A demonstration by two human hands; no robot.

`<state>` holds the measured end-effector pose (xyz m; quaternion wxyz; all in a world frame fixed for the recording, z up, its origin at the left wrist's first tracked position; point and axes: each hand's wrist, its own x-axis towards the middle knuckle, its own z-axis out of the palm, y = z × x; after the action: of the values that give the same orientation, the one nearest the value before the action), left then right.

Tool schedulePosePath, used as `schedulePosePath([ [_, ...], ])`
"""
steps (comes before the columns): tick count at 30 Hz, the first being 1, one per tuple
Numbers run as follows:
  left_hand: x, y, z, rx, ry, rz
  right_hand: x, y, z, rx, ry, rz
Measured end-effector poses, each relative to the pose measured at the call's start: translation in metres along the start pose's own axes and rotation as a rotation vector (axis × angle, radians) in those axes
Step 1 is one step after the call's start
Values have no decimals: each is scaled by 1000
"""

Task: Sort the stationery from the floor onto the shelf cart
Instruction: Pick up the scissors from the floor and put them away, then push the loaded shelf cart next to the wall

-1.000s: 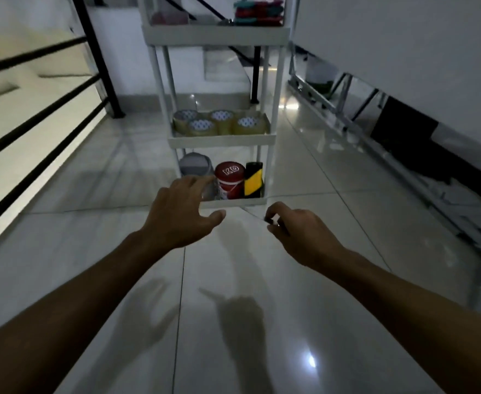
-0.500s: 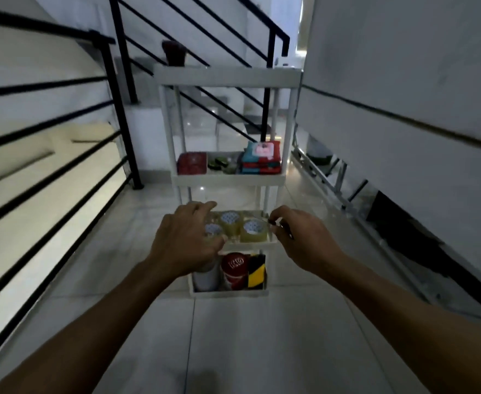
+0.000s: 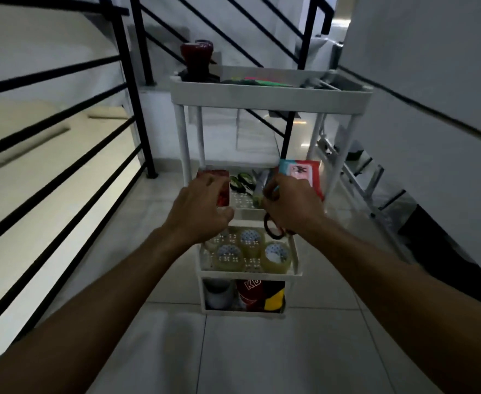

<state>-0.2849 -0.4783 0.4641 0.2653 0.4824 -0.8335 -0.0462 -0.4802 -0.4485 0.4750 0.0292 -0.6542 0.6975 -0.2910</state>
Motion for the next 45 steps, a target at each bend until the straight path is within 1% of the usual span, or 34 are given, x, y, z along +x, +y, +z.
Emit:
schedulePosePath([
  [3,26,-7,8,-63,-15,23,39,-3,20,-9,-30,89],
  [6,39,-6,15,-159,-35,10,72,-5,39,-97,-46,100],
  [8,43,-3,18,-184,-64,14,89,-6,49,-164,-103,143],
  [11,56,-6,14,-204,-106,11,112,-10,60,-191,-167,235],
  [13,63,-8,10,-253,-124,-18,120,-15,66,-243,-139,224],
  [16,67,-11,7,-295,-177,-76,122,-21,75,-356,-100,132],
  [20,70,-19,13,-188,-291,-122,120,-24,85,-323,-130,115],
  [24,71,-23,17,-158,-393,-115,115,-25,88,-291,-220,137],
  [28,73,-24,15,-166,-420,-113,112,-26,83,-251,-374,147],
  [30,73,-24,14,-201,-396,-110,109,-26,76,-161,-414,146],
  [31,73,-23,13,-237,-370,-107,106,-25,71,-88,-405,136],
  [35,64,-17,1,-384,-192,-125,73,-15,41,168,-225,-10],
  [37,56,-12,-12,-448,-85,-171,53,-8,20,241,-161,25],
  [39,47,-7,-24,-508,11,-186,32,2,-1,300,-115,92],
  [41,38,-2,-36,-535,62,-181,13,13,-22,362,-67,150],
  [43,33,3,-43,-544,65,-184,0,22,-39,356,-16,153],
  [45,30,10,-49,-526,60,-172,-6,25,-53,295,21,134],
])
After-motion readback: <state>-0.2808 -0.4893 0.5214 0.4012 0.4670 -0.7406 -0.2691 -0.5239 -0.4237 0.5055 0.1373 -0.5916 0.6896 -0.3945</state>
